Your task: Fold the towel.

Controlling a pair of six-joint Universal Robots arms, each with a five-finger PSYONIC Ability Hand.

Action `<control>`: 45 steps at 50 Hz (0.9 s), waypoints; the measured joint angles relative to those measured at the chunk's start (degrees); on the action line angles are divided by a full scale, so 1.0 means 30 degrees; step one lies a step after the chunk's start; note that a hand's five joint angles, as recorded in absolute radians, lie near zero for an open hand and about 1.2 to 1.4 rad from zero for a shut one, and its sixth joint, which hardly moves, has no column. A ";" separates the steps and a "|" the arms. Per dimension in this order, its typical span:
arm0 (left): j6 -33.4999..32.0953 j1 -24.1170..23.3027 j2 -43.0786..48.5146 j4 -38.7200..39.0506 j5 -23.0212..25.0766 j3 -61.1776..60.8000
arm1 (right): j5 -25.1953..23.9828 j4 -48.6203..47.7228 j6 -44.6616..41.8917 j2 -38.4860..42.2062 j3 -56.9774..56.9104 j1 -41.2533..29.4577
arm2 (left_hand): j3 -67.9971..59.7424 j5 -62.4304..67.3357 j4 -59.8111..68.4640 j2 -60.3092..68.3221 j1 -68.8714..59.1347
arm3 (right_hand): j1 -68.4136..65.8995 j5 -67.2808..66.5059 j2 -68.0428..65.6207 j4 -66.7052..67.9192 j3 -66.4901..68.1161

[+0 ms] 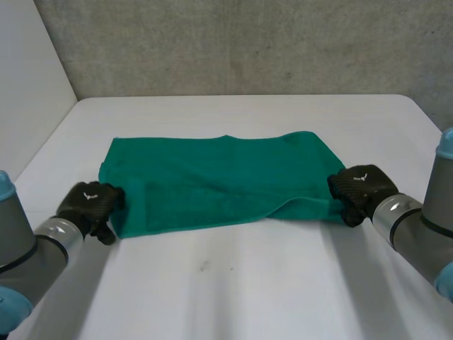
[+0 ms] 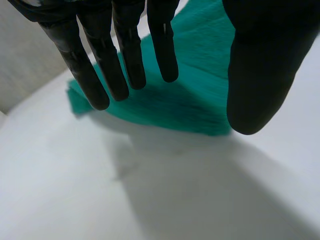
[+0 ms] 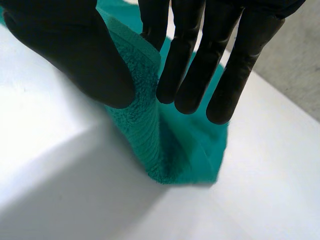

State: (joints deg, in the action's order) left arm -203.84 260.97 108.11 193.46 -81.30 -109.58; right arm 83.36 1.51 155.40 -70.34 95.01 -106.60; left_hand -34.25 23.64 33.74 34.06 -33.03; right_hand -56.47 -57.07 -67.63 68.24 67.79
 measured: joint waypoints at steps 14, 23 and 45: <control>0.1622 -0.0475 0.2529 0.0382 -0.0532 0.1289 | 0.0016 -0.0666 0.0060 0.0606 0.0383 0.0079 | -0.0166 0.0363 0.0369 0.0323 -0.0572 | 0.0000 -0.0035 0.0000 0.0000 -0.0002; 0.1518 -0.0451 0.3499 0.0991 -0.0837 0.2168 | 0.0015 -0.0762 0.0052 0.0595 0.0523 0.0003 | -0.2004 0.1279 0.2287 0.2136 -0.2634 | 0.0000 -0.0040 0.0000 0.0000 -0.0002; 0.1483 -0.0506 0.4805 0.1494 -0.0825 0.4111 | -0.0014 -0.0827 -0.0017 0.0624 0.0710 -0.0084 | -0.4364 0.2577 0.4474 0.4445 -0.4798 | 0.0000 -0.0052 0.0000 0.0000 -0.0002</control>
State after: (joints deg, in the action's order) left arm -199.39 259.45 122.52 197.95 -83.78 -97.24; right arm 83.32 -0.97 155.35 -68.47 97.14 -106.85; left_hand -47.34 31.38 47.16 47.40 -47.43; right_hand -56.47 -57.23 -67.63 68.24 67.79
